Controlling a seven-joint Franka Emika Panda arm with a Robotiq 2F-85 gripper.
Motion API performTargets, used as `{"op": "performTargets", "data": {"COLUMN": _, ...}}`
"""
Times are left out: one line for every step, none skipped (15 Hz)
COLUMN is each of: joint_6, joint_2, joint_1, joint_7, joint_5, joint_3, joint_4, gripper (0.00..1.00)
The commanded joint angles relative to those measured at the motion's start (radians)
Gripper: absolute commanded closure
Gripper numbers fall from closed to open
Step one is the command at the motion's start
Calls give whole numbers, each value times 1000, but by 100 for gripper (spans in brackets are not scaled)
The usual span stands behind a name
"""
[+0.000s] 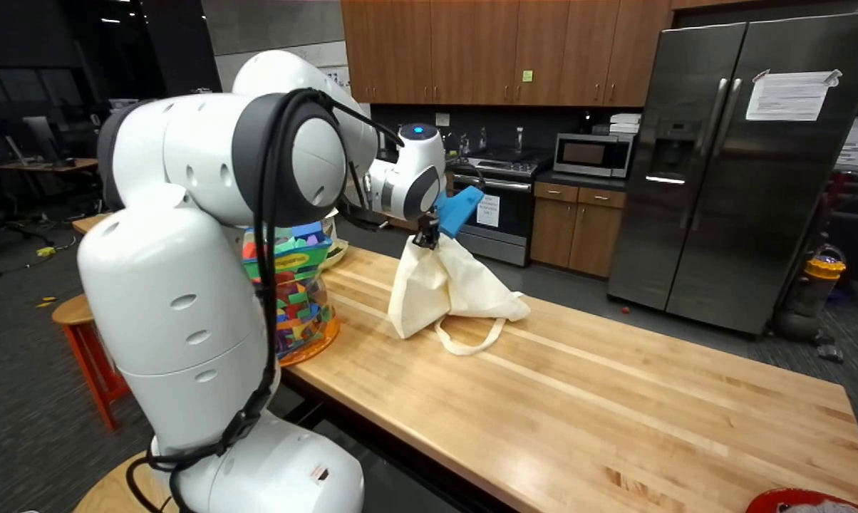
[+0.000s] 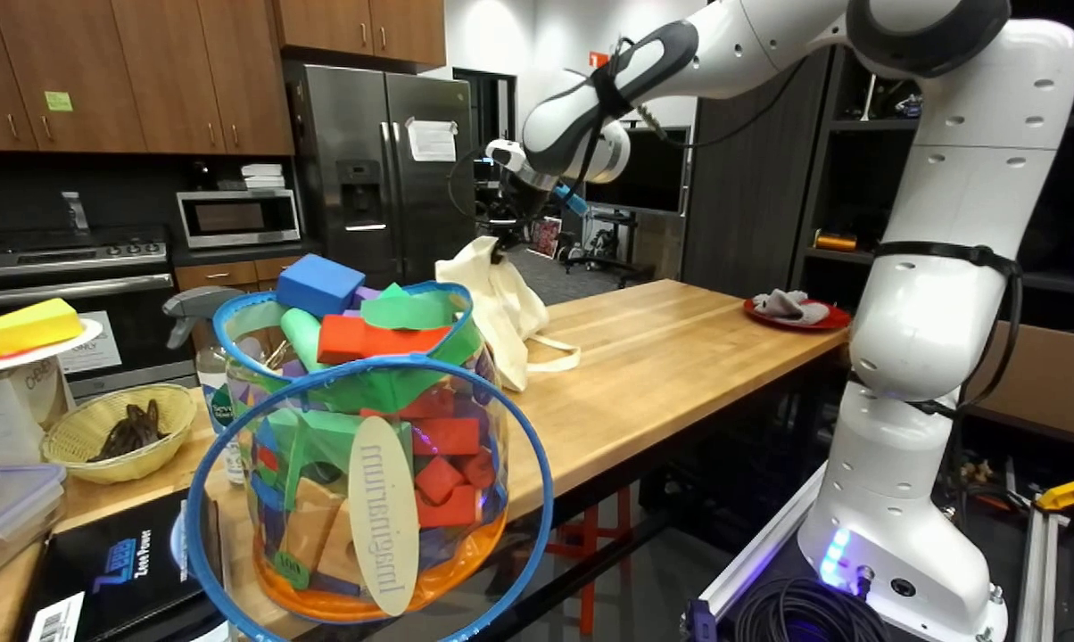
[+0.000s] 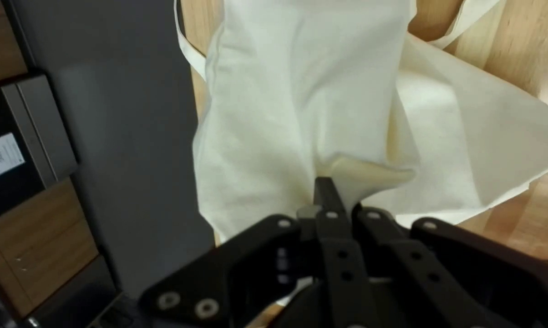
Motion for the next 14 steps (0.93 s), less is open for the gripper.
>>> {"op": "performTargets", "data": {"joint_6": -56, "joint_2": 48, "joint_1": 39, "joint_7": 22, "joint_5": -84, "joint_3": 44, "joint_4": 80, "gripper": 99}}
{"op": "performTargets", "data": {"joint_6": -62, "joint_2": 58, "joint_1": 48, "joint_7": 19, "joint_5": -92, "joint_3": 56, "joint_4": 92, "gripper": 99}}
{"op": "performTargets", "data": {"joint_6": -62, "joint_2": 59, "joint_1": 55, "joint_7": 2, "joint_5": -83, "joint_3": 65, "joint_4": 89, "gripper": 99}}
{"op": "performTargets", "data": {"joint_6": -64, "joint_2": 66, "joint_1": 58, "joint_7": 0, "joint_5": -85, "joint_3": 73, "joint_4": 96, "gripper": 99}}
{"op": "performTargets", "data": {"joint_6": -62, "joint_2": 67, "joint_1": 58, "joint_7": -7, "joint_5": -79, "joint_3": 77, "joint_4": 91, "gripper": 99}}
{"op": "performTargets", "data": {"joint_6": -58, "joint_2": 64, "joint_1": 53, "joint_7": -14, "joint_5": -71, "joint_3": 77, "joint_4": 80, "gripper": 99}}
{"op": "performTargets", "data": {"joint_6": -54, "joint_2": 61, "joint_1": 48, "joint_7": -15, "joint_5": -69, "joint_3": 74, "joint_4": 69, "gripper": 99}}
{"op": "performTargets", "data": {"joint_6": -50, "joint_2": 52, "joint_1": 38, "joint_7": -17, "joint_5": -64, "joint_3": 66, "joint_4": 52, "gripper": 99}}
{"op": "performTargets", "data": {"joint_6": -44, "joint_2": 38, "joint_1": 26, "joint_7": -26, "joint_5": -51, "joint_3": 55, "joint_4": 30, "gripper": 99}}
{"op": "performTargets", "data": {"joint_6": -38, "joint_2": 27, "joint_1": 12, "joint_7": -31, "joint_5": -45, "joint_3": 43, "joint_4": 11, "gripper": 99}}
{"op": "performTargets", "data": {"joint_6": -32, "joint_2": 13, "joint_1": -6, "joint_7": -33, "joint_5": -37, "joint_3": 26, "joint_4": -13, "gripper": 99}}
{"op": "performTargets", "data": {"joint_6": -27, "joint_2": -4, "joint_1": -26, "joint_7": -42, "joint_5": -28, "joint_3": 7, "joint_4": -42, "gripper": 99}}
{"op": "performTargets", "data": {"joint_6": -18, "joint_2": -19, "joint_1": -49, "joint_7": -50, "joint_5": -17, "joint_3": -17, "joint_4": -71, "gripper": 99}}
{"op": "performTargets", "data": {"joint_6": -15, "joint_2": -34, "joint_1": -68, "joint_7": -57, "joint_5": -7, "joint_3": -40, "joint_4": -96, "gripper": 99}}
